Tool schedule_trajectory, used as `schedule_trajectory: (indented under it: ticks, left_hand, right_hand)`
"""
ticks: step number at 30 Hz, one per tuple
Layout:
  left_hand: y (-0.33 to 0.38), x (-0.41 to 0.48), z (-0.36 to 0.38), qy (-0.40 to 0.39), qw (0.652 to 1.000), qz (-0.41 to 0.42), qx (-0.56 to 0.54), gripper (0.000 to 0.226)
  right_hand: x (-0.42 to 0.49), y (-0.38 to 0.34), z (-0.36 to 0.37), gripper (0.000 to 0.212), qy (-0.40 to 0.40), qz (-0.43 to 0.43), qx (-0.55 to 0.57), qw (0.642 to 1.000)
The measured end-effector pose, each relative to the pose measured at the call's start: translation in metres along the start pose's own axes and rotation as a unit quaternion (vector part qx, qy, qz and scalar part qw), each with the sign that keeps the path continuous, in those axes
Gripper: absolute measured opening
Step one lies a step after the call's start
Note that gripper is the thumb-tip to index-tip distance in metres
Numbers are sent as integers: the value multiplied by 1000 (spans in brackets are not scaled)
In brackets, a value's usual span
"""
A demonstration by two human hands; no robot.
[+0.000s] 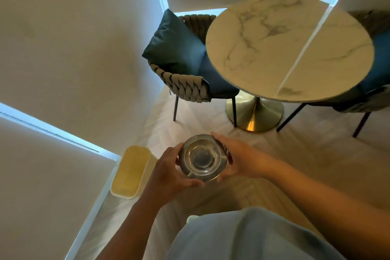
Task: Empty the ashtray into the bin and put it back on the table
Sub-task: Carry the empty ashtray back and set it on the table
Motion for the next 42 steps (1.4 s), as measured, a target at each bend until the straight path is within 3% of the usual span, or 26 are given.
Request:
schedule_trajectory:
  ticks: [11,21,28,36,42]
  left_hand:
    - [151,45,116,-118,988,97,8,102]
    - [224,60,173,-161,975,149,16,102]
    - [227,90,184,-174,970,170,7,105]
    - [218,164,183,-178,969,171,-33,96]
    - [212,244,171,-183,967,180,-5,109]
  right_hand:
    - [-151,94,-92,103,121,44,76,989]
    - [-228,141,-125,100,180,48,127,974]
    - [-223,165,-138,110,183,90,136,969]
    - [-166,181,-182,103,177,90,139,970]
    - [-108,200,-226,118,176,124,125,968]
Point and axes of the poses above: each hand's wrist, its own x-axis towards the middle knuckle, its own z-axis out of the palm, y = z × x, the point moved 3 cm from there along x, towards the middle knuckle, and after that the axes turned 6 degrees about x, right-handed, at the moved point
